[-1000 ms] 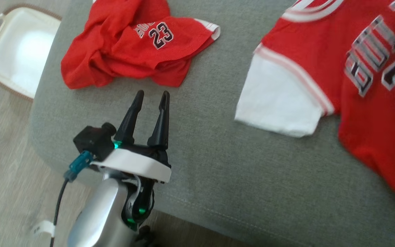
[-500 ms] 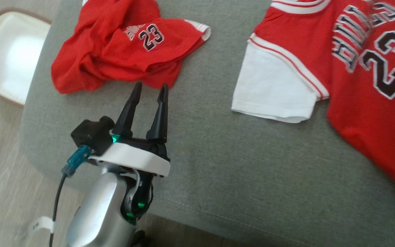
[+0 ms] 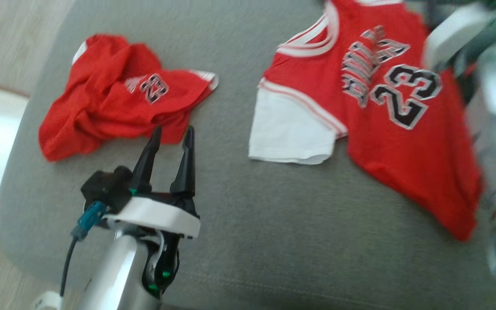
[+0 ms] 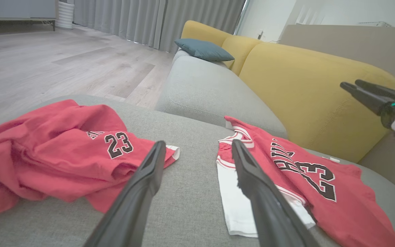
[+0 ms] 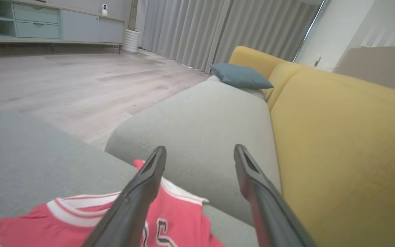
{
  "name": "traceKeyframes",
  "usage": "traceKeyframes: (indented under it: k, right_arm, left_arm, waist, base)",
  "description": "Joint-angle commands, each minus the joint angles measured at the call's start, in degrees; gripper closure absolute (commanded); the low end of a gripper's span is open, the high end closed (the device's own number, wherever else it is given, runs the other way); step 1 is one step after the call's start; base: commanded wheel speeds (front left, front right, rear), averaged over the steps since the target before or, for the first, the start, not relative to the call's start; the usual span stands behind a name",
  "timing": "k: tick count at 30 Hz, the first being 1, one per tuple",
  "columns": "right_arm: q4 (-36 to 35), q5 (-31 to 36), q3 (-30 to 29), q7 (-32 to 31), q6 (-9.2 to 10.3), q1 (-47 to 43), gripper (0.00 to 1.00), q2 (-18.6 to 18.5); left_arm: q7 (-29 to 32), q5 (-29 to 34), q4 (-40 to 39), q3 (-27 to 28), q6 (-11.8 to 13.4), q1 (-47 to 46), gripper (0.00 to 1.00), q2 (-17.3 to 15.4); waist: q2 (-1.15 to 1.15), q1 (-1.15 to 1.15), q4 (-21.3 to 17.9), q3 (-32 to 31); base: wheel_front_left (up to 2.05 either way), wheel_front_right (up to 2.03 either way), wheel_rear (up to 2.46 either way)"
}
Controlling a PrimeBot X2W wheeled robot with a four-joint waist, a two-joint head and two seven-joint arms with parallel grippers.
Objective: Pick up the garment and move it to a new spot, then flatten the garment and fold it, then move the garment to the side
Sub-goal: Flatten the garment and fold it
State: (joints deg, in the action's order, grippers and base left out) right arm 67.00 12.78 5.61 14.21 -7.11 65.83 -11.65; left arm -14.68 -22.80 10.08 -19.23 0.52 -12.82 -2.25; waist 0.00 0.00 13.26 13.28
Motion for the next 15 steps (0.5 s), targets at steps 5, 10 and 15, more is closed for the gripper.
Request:
traceKeyframes:
  k: [5,10,15]
  right_arm:
    - [-8.93,-4.88,0.84,0.76,-0.37,-10.66,0.0,5.57]
    - [-19.43,-9.28,0.62,0.77,-0.37,-24.82,0.0,7.58]
    - [-29.61,-10.92,-1.15,0.75,-0.37,-38.73,0.0,8.51]
  left_arm:
    - [-0.32,1.05,-1.34,3.25,0.33,1.16,0.0,-0.63]
    - [-0.32,1.53,-0.96,3.44,0.64,2.86,0.0,-0.63]
    - [-0.32,1.48,0.85,2.87,0.41,3.6,0.0,-0.63]
  waist:
    - [0.0,0.0,-6.17,-7.09]
    - [0.0,0.0,-8.44,-9.68]
    - [0.0,0.0,-10.0,-10.01]
  base:
    - [0.0,0.0,0.0]
    - [0.0,0.0,0.0]
    - [0.0,0.0,0.0]
